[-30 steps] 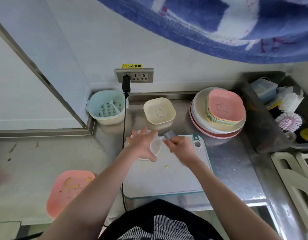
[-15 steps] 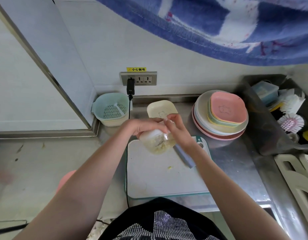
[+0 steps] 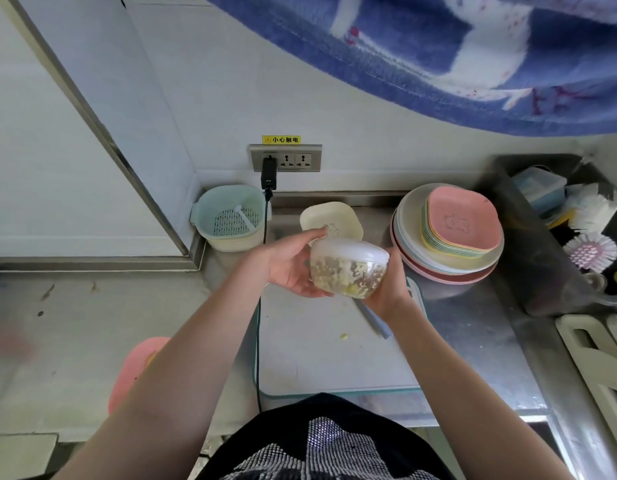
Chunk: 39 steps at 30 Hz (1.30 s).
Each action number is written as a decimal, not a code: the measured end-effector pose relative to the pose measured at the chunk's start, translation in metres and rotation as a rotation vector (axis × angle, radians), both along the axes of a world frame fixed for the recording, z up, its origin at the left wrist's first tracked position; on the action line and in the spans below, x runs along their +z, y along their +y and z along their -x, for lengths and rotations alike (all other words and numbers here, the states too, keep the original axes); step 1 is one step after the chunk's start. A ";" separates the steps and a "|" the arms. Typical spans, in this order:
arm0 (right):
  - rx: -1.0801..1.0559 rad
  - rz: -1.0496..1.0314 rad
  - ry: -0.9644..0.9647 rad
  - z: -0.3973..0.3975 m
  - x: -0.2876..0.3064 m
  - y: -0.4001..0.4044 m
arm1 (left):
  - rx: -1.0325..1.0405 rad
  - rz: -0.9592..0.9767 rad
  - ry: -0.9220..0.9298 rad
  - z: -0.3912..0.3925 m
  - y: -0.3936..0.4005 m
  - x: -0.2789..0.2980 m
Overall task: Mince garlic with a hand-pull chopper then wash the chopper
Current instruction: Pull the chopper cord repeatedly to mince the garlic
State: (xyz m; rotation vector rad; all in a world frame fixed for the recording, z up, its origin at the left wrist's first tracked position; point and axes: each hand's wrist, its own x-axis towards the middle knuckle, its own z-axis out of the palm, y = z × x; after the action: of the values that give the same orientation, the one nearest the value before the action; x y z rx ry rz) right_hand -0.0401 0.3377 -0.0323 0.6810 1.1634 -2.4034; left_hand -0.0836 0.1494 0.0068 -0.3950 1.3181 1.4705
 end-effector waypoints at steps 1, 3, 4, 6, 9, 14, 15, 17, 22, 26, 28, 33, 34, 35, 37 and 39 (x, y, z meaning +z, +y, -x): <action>-0.004 0.010 -0.019 0.000 -0.002 0.002 | -0.014 -0.010 -0.008 0.000 0.002 0.001; -0.033 0.052 -0.087 0.000 -0.005 0.005 | -0.011 0.003 -0.009 0.000 0.005 0.004; -0.035 0.076 -0.128 -0.001 -0.008 0.007 | 0.008 0.008 -0.007 0.000 0.006 0.004; -0.001 0.091 -0.186 -0.001 -0.009 0.009 | 0.049 0.024 0.004 0.000 0.008 0.002; 0.073 0.055 -0.233 -0.002 -0.006 0.013 | 0.102 0.105 0.108 0.000 0.011 -0.003; 0.065 -0.084 0.096 -0.004 -0.007 0.017 | 0.183 -0.057 0.478 -0.004 0.013 -0.010; 0.063 -0.086 0.189 -0.003 -0.008 0.018 | 0.218 -0.125 0.535 -0.005 0.011 -0.012; 0.073 -0.097 0.286 -0.003 -0.008 0.017 | 0.273 -0.224 0.590 -0.007 0.010 -0.018; 0.049 -0.437 0.324 -0.012 0.002 0.007 | 0.109 0.133 0.791 -0.013 0.019 -0.013; 0.033 -0.696 0.309 -0.015 -0.009 -0.003 | -0.112 0.560 1.316 -0.024 0.035 -0.009; -0.038 -0.790 0.347 -0.021 -0.015 -0.002 | -0.106 0.549 1.544 -0.033 0.040 -0.014; -0.223 -1.171 0.522 -0.034 -0.020 -0.006 | 0.039 0.521 1.704 -0.047 0.035 -0.032; -0.207 -1.211 0.528 -0.035 -0.025 -0.005 | 0.024 0.535 1.661 -0.049 0.033 -0.035; -0.181 -1.235 0.527 -0.037 -0.029 -0.004 | 0.007 0.547 1.602 -0.051 0.031 -0.039; -0.097 -1.230 0.512 -0.042 -0.040 -0.003 | -0.014 0.556 1.450 -0.058 0.029 -0.046; -0.021 -1.241 0.488 -0.048 -0.053 -0.002 | -0.013 0.552 1.273 -0.065 0.028 -0.054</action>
State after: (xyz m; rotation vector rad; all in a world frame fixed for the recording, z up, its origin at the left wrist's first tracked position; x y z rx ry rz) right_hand 0.0076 0.3360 -0.0853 0.3710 2.8681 -1.6388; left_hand -0.0187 0.1772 -0.0470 0.3117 2.7345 1.3042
